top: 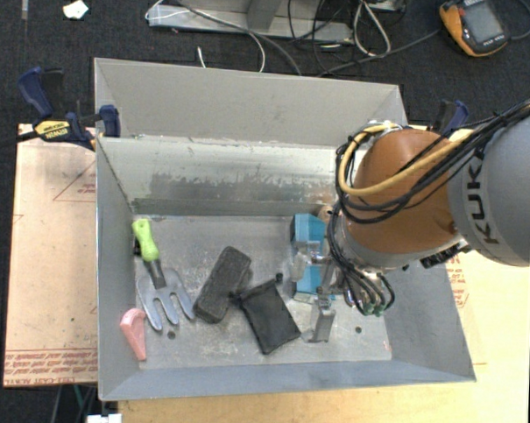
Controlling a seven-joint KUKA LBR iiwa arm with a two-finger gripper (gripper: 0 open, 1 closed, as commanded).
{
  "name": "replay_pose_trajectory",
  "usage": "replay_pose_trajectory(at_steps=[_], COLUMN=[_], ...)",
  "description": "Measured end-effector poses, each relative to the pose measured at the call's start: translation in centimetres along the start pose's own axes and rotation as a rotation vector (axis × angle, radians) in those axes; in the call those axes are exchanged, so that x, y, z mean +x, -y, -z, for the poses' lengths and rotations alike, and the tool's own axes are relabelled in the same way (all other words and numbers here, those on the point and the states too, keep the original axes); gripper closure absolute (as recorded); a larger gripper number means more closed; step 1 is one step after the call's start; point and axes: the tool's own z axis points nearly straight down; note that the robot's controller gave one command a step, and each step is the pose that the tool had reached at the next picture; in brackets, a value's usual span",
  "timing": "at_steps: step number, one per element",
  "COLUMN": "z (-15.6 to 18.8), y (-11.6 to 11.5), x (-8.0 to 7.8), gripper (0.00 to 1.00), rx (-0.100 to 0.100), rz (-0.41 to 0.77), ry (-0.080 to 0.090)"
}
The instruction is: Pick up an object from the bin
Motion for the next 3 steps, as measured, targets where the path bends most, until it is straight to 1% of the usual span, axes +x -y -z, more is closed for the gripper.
replay_pose_trajectory(at_steps=[1,2,3], z=[0.4,-2.2,-9.8], y=[0.0,-3.6,-8.2], x=[-0.2,-3.1,-2.6], gripper=[0.0,0.0,0.0], rx=[0.0,0.0,-0.001], rz=[-0.001,0.094,0.09], ry=[0.008,0.015,0.003])
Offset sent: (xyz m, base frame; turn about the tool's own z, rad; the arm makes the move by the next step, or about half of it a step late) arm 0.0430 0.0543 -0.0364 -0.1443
